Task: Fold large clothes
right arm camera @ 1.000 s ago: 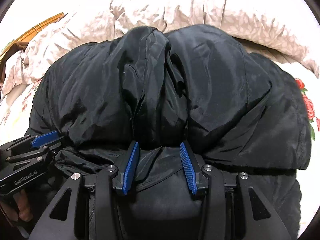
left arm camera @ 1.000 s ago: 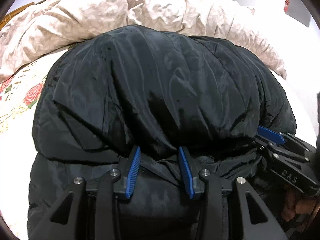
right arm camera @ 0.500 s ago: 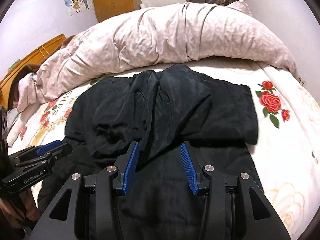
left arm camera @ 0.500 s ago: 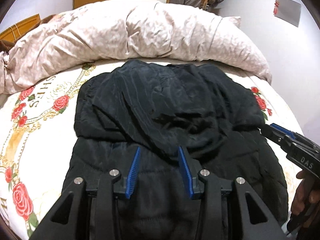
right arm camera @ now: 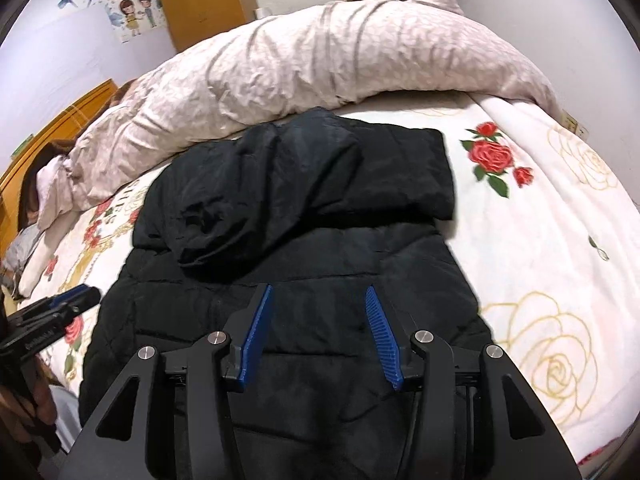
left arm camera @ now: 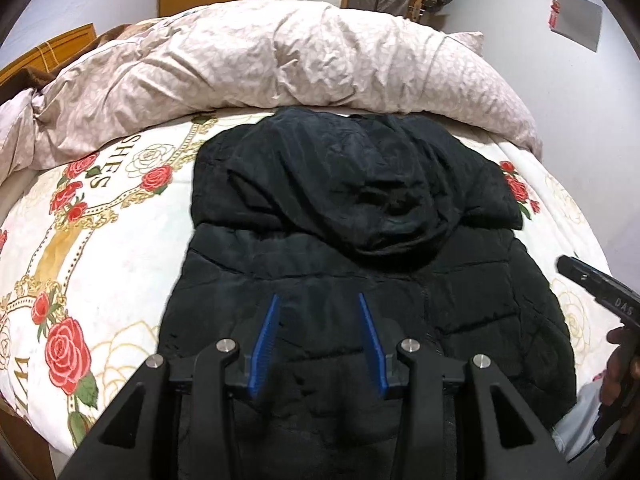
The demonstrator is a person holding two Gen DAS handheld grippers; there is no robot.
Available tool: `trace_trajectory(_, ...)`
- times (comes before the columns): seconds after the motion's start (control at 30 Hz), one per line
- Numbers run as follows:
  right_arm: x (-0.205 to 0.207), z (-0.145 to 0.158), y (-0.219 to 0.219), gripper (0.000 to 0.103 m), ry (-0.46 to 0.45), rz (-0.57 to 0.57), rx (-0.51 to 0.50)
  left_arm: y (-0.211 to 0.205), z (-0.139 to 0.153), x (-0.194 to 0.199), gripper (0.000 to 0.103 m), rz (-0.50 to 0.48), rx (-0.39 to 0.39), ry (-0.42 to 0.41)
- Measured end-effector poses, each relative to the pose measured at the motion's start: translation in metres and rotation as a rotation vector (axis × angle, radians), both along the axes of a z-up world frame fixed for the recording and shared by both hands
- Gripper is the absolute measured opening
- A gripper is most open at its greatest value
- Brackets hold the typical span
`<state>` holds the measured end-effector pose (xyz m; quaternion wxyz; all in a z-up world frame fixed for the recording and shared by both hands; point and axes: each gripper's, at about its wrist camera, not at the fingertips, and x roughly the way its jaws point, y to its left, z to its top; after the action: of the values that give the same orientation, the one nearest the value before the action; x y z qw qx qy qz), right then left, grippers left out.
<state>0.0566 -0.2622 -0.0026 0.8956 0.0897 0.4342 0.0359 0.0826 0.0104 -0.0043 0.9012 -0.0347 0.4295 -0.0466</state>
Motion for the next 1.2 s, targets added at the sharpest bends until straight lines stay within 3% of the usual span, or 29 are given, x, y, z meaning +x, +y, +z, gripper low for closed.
trace_trajectory(0.1, 0.015, -0.004, -0.017, 0.049, -0.002, -0.033, 0.014, 0.017, -0.001, 0.02, 0.045, 0.036, 0.003, -0.001)
trace_trajectory(0.4, 0.117, -0.031, -0.069, 0.049, 0.027, -0.103, -0.011, 0.056, -0.008, 0.113, 0.046, 0.126, 0.029, -0.018)
trace_trajectory(0.57, 0.168, -0.061, -0.067, 0.049, 0.096, -0.096, 0.008, 0.056, -0.017, 0.162, 0.046, 0.139, 0.001, -0.015)
trace_trajectory(0.7, 0.183, -0.084, -0.043, 0.05, 0.123, -0.027, -0.059, 0.045, -0.039, 0.18, 0.046, 0.126, 0.029, 0.032)
trace_trajectory(0.83, 0.183, -0.088, -0.045, 0.05, 0.125, -0.019, -0.053, 0.04, -0.053, 0.181, 0.047, 0.114, 0.051, 0.062)
trace_trajectory(0.97, 0.161, -0.059, -0.053, 0.05, 0.089, -0.017, -0.051, 0.042, -0.036, 0.158, 0.047, 0.115, 0.024, 0.03)
trace_trajectory(1.2, 0.064, -0.01, -0.08, 0.051, 0.023, -0.097, 0.066, 0.053, -0.013, 0.067, 0.047, 0.115, 0.004, -0.004)
